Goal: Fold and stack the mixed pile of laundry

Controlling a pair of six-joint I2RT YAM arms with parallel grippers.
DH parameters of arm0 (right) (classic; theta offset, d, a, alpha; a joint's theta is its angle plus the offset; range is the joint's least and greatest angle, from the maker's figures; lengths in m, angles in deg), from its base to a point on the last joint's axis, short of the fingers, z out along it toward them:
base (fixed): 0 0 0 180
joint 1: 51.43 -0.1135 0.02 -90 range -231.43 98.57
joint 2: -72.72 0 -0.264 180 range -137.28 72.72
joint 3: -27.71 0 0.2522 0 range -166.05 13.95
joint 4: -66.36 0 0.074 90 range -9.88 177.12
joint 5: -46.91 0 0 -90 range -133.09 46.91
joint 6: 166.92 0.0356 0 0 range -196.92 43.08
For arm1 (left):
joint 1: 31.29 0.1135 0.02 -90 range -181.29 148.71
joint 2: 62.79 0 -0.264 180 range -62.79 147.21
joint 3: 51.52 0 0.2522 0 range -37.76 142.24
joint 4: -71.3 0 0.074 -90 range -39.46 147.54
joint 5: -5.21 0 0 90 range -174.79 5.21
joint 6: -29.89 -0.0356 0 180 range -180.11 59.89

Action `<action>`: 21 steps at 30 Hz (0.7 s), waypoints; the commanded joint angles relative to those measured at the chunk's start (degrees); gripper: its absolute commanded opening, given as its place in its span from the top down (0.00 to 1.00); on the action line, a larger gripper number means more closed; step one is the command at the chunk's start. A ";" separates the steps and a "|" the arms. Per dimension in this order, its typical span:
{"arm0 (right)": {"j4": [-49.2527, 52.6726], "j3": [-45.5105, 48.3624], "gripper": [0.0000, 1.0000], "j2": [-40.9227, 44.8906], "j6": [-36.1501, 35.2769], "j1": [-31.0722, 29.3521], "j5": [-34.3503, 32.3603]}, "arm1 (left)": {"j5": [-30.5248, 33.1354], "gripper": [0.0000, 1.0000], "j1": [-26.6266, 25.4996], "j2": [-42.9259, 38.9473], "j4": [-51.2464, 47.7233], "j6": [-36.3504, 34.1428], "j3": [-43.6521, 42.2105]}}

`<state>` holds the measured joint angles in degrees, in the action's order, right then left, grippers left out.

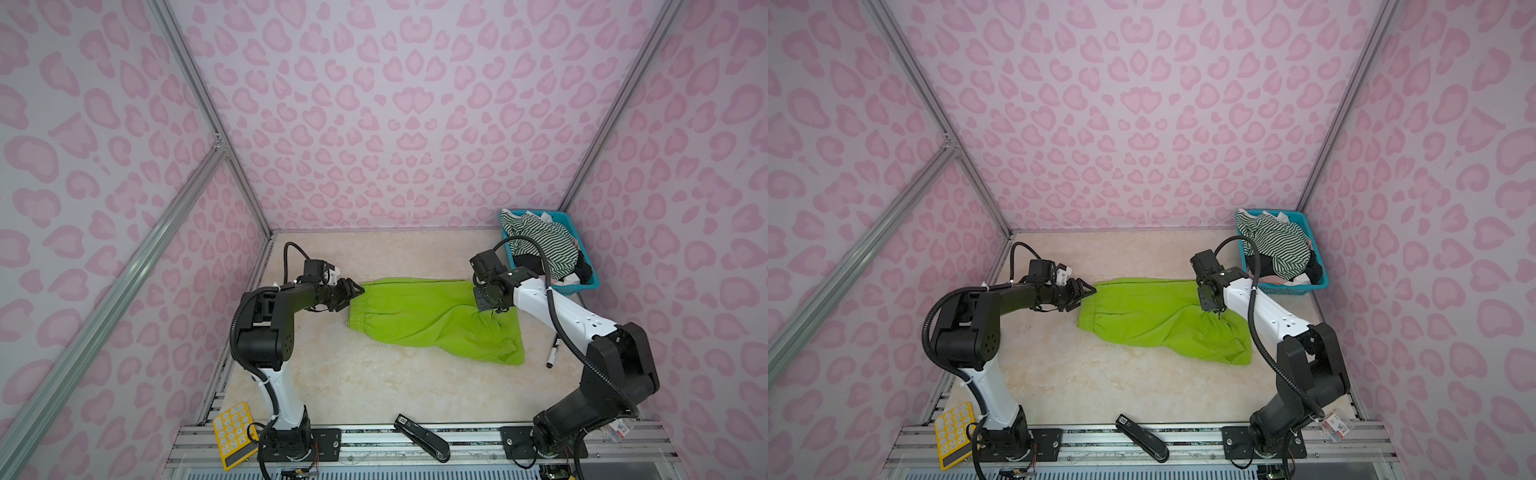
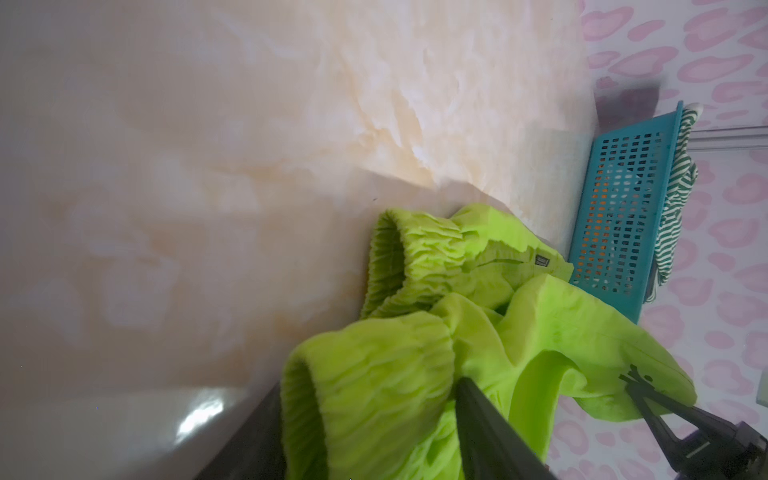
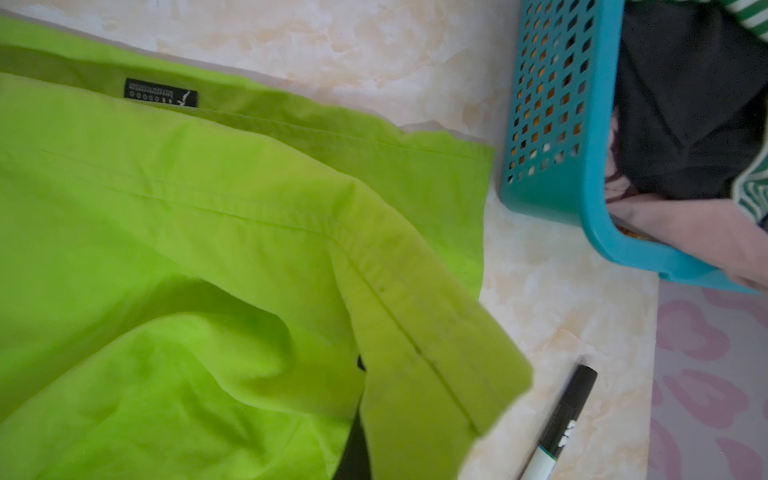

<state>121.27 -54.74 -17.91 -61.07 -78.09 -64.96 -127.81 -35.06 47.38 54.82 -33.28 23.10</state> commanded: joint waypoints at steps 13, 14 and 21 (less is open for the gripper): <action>-1.94 1.12 1.00 0.01 -0.77 1.42 1.55 | -1.65 0.97 -0.39 -5.00 3.14 0.65 -0.76; -2.07 1.19 1.00 -0.05 -0.98 1.43 1.85 | -1.33 0.97 -0.28 -5.80 3.07 0.91 -1.19; -2.72 -0.20 1.00 -1.35 -3.13 0.37 5.76 | 6.75 0.97 1.07 -16.46 -2.92 1.32 -6.75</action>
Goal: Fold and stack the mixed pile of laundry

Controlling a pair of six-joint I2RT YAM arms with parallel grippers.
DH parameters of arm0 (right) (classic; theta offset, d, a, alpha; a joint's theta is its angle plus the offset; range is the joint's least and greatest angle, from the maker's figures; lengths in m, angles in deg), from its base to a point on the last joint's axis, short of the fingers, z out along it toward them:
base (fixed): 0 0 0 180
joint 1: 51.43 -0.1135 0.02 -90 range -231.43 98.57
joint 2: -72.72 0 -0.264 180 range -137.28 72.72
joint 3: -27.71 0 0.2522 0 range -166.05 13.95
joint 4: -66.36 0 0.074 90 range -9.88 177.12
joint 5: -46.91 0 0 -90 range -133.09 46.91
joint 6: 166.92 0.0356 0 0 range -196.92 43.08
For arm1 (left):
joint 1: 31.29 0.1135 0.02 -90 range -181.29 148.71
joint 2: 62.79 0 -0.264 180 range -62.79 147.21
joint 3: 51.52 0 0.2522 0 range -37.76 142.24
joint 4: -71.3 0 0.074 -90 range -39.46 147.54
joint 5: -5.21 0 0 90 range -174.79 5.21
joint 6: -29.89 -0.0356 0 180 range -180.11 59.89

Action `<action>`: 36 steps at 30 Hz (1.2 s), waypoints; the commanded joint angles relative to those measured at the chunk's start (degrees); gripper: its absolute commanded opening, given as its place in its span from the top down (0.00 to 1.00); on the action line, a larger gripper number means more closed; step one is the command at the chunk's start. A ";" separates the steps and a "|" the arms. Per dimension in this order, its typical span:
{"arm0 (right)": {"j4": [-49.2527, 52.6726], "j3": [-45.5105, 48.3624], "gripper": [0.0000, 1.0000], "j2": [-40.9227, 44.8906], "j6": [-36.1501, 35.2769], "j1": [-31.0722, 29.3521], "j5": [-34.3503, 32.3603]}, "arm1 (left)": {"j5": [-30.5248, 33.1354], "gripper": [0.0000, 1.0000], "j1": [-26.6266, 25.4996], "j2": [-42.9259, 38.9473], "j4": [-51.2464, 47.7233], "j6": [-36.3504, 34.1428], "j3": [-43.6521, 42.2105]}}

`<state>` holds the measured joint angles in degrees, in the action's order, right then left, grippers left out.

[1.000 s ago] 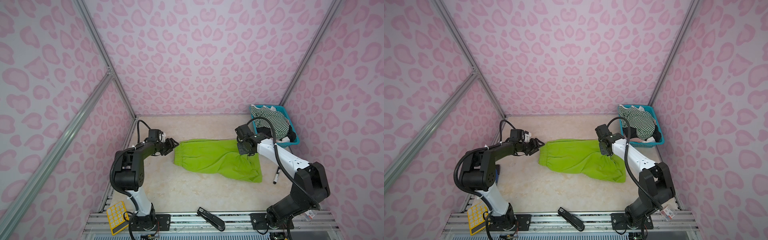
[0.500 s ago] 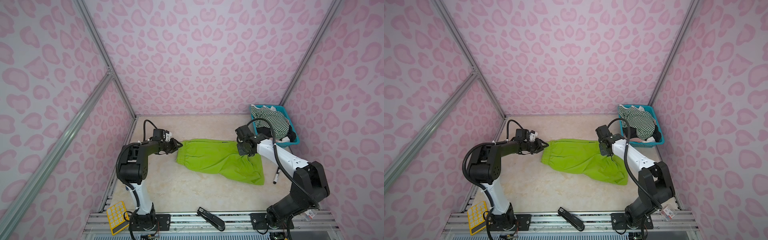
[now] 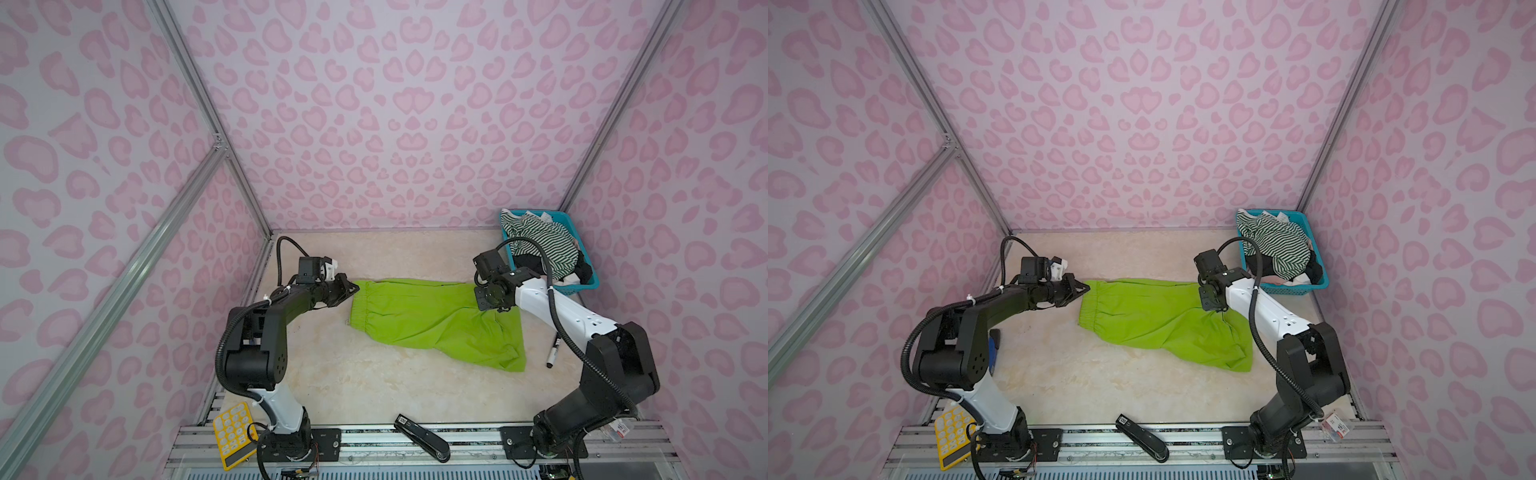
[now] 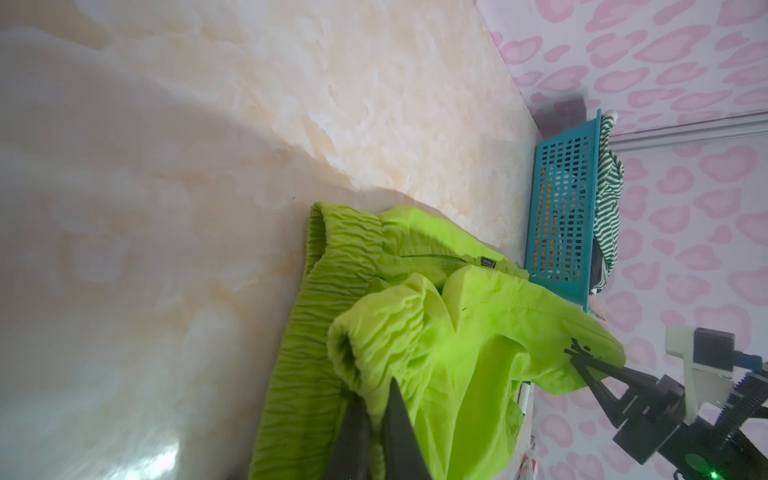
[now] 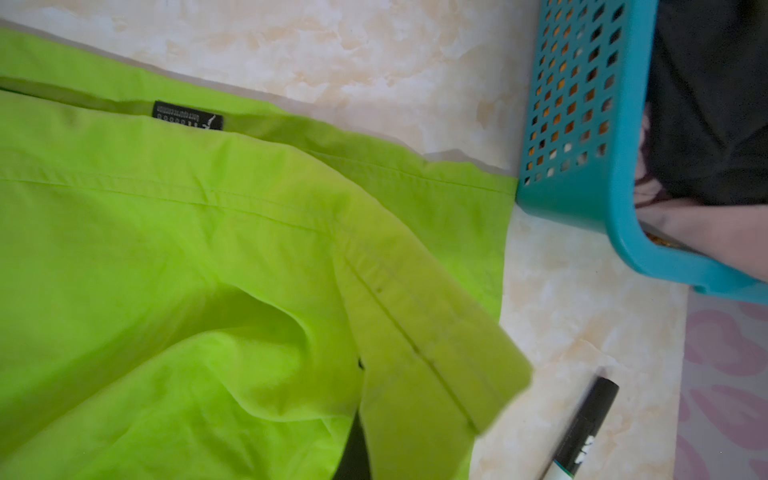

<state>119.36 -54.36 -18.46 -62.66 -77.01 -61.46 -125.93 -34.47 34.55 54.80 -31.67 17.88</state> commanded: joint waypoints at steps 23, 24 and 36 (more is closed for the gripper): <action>0.50 -6.58 1.00 1.43 -0.80 -11.78 -11.49 | 20.21 0.97 2.15 -35.36 -24.10 -1.37 -7.97; 0.93 -6.19 1.00 2.84 -0.43 -12.01 -13.36 | 19.21 0.97 2.13 -34.66 -23.25 -1.69 -7.54; -4.63 -1.31 1.00 -2.49 3.19 -2.68 -4.11 | 12.86 0.97 2.16 -11.00 -15.11 -4.35 1.08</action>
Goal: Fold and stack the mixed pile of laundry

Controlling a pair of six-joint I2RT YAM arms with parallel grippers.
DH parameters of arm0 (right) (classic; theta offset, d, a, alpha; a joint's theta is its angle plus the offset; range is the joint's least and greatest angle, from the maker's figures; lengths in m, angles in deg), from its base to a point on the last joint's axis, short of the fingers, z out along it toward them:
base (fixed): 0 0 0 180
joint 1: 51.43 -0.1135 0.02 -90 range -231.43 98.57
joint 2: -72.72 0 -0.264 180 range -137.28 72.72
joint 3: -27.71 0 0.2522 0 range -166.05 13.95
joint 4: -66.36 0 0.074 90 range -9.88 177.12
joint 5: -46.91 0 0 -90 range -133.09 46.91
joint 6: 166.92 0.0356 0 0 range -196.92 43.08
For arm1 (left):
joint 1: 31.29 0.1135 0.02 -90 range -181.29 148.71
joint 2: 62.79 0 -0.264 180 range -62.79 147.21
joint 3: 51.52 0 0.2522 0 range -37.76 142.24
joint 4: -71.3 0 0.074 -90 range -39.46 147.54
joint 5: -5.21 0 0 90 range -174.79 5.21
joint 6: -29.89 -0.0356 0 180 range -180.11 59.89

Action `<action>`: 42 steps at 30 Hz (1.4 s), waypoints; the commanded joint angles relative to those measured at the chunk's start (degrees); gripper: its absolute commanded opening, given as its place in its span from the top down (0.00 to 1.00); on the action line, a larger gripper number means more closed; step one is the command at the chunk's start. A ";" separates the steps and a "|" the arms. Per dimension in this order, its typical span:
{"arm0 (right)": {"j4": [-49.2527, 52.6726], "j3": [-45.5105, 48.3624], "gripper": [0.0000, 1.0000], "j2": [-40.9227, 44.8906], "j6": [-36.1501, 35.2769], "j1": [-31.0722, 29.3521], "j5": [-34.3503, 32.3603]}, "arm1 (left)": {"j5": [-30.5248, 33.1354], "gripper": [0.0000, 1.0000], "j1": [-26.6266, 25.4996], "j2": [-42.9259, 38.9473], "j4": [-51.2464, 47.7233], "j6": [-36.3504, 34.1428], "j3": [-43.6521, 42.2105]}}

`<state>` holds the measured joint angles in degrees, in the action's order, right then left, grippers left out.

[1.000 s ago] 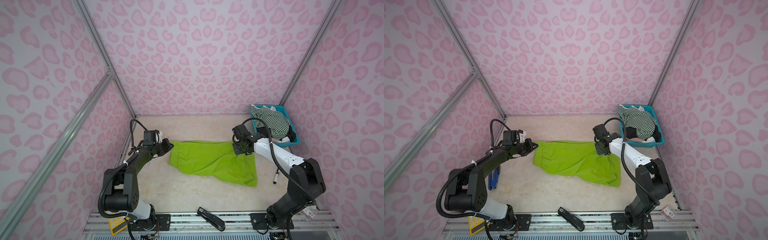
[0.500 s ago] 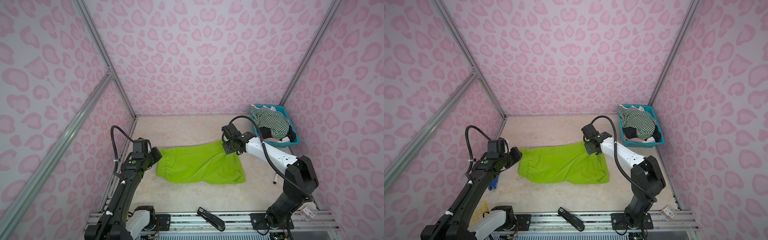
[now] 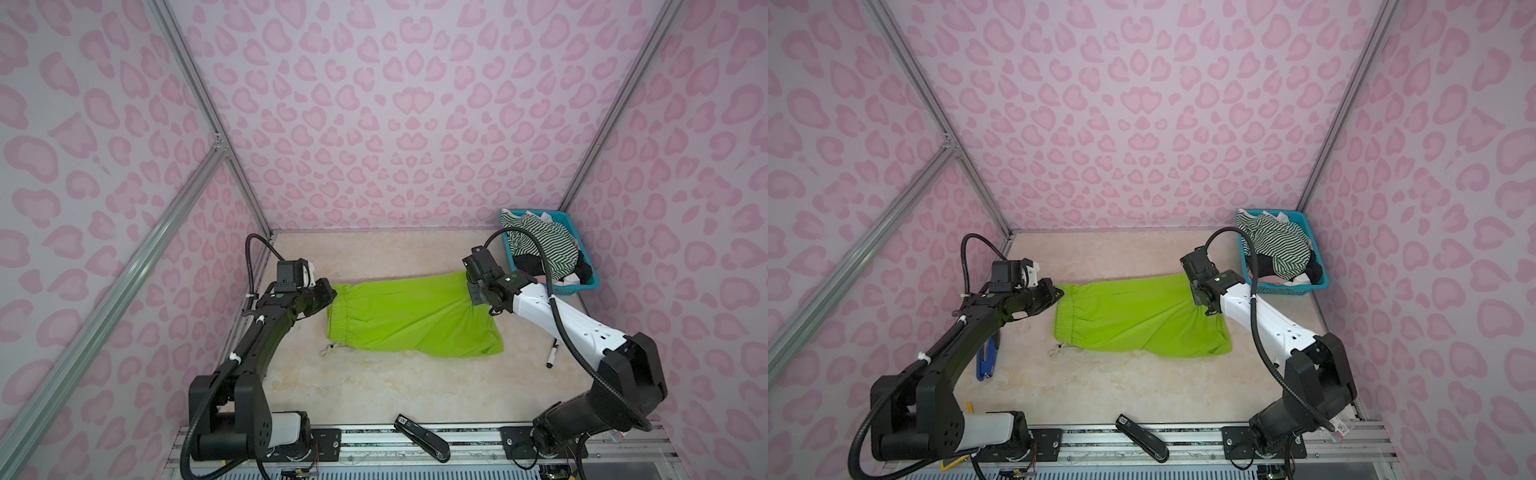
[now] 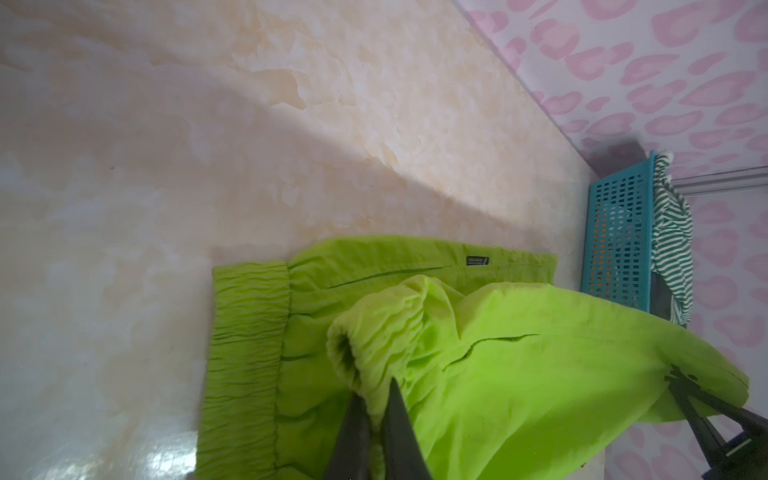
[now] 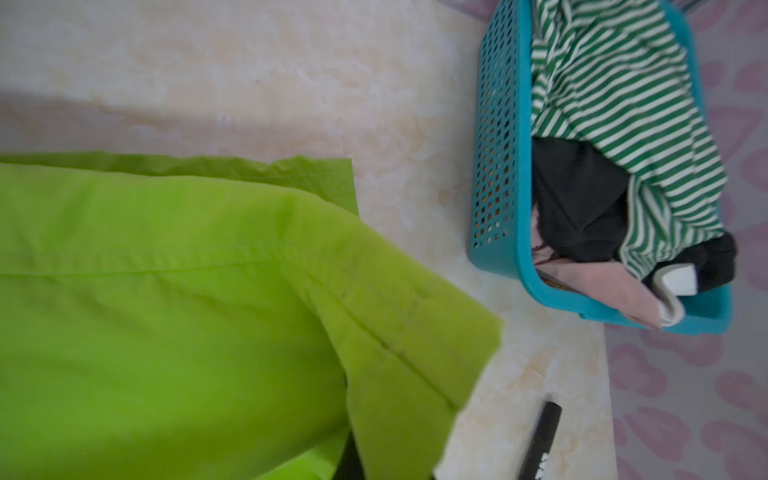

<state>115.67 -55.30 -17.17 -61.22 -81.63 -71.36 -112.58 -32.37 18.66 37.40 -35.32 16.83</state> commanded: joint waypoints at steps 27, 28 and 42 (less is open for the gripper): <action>3.55 -5.22 0.45 -11.82 -5.15 8.98 14.21 | 3.89 0.31 0.29 11.57 3.11 -0.80 0.82; 3.57 -4.22 0.44 -10.88 -5.18 9.39 16.62 | 3.88 0.31 0.39 11.21 3.00 -0.87 0.19; -7.18 6.91 0.49 -12.51 -2.70 13.72 33.22 | -1.22 0.34 0.71 14.88 10.35 1.34 -4.98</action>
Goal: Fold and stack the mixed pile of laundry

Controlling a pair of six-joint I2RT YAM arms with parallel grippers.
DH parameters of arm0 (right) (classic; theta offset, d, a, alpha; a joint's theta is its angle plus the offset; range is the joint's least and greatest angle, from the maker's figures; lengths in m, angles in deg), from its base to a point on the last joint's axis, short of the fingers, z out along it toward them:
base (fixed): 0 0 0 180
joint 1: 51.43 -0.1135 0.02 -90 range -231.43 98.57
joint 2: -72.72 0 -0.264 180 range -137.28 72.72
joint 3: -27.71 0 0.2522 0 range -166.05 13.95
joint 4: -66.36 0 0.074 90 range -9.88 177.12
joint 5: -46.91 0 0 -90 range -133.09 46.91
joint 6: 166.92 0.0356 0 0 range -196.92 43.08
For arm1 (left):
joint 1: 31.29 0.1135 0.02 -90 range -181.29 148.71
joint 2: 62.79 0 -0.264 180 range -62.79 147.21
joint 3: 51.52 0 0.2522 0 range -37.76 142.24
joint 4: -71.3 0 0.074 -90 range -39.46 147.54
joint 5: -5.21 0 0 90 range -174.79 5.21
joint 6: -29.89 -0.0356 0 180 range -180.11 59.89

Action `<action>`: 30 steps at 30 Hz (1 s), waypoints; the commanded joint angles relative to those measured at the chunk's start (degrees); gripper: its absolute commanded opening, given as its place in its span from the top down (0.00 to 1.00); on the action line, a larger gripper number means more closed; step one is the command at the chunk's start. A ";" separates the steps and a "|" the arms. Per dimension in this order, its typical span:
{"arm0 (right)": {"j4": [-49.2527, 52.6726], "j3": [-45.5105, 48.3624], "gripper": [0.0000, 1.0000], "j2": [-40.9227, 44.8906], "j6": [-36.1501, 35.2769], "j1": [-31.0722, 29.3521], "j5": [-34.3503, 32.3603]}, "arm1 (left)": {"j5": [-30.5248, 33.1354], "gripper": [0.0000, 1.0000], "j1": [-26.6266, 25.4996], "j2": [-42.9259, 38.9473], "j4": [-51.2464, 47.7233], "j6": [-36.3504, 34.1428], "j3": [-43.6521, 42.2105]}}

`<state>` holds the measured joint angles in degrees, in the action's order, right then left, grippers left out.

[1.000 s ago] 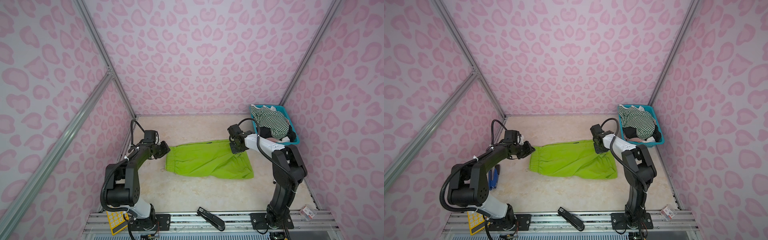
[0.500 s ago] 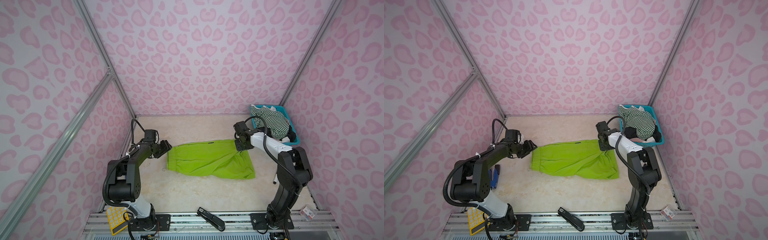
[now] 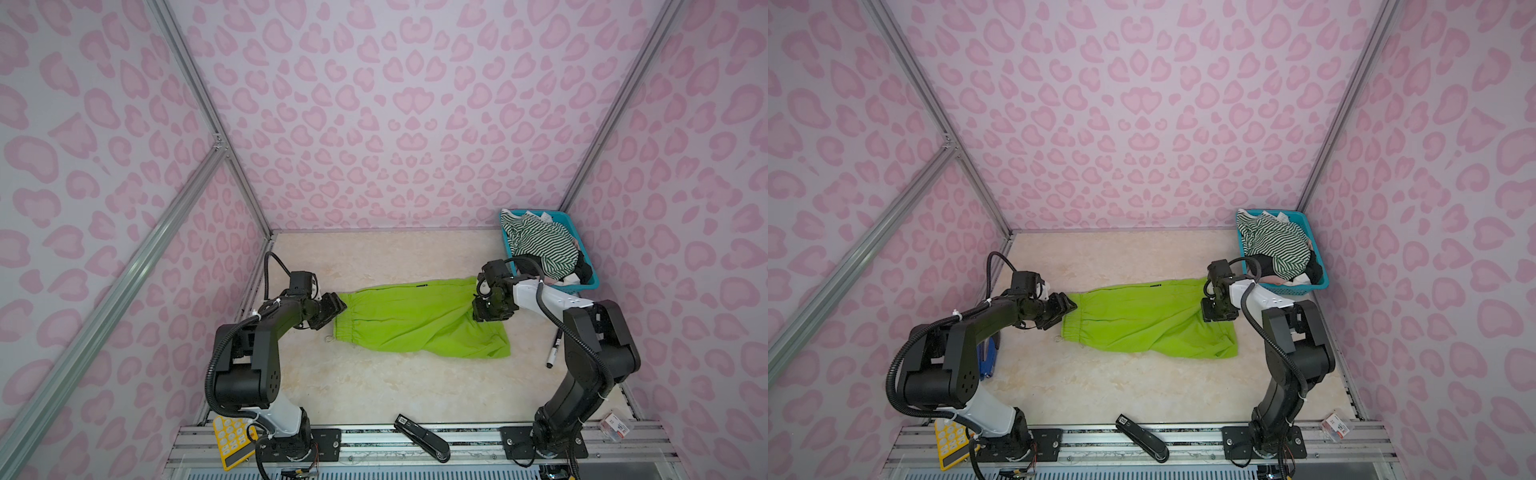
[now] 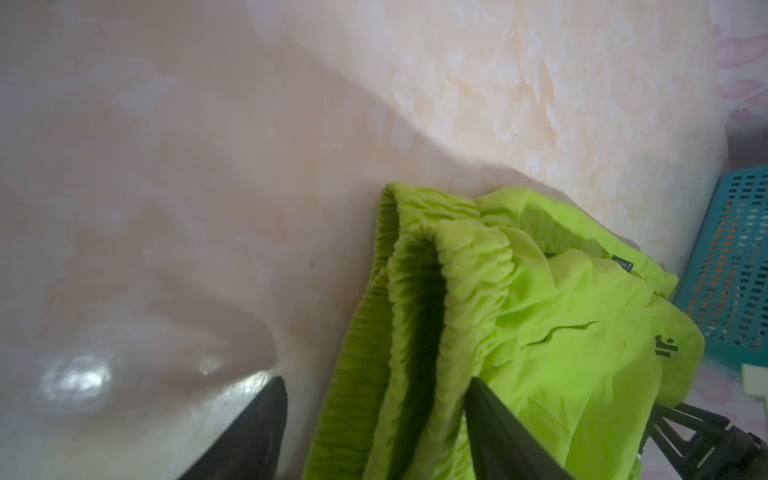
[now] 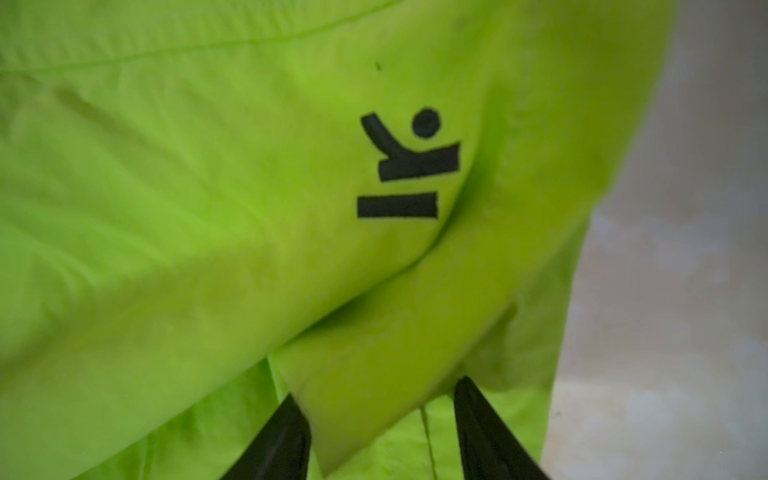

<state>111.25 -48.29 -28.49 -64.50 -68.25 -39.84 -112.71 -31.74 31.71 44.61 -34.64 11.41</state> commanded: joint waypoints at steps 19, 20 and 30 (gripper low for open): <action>9.53 -3.56 0.95 -0.81 4.72 2.01 -15.40 | -0.70 0.51 1.71 5.46 1.66 1.43 2.41; 9.85 -4.03 0.90 -1.63 4.71 1.85 -15.47 | -1.00 0.45 1.76 5.19 1.35 1.26 2.46; 14.48 -8.66 0.64 2.32 4.13 -6.51 -24.31 | 1.73 0.36 1.69 -3.82 -2.54 2.14 0.67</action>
<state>122.73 -55.74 -26.48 -60.08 -73.34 -60.71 -111.70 -30.12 29.33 43.61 -33.15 13.09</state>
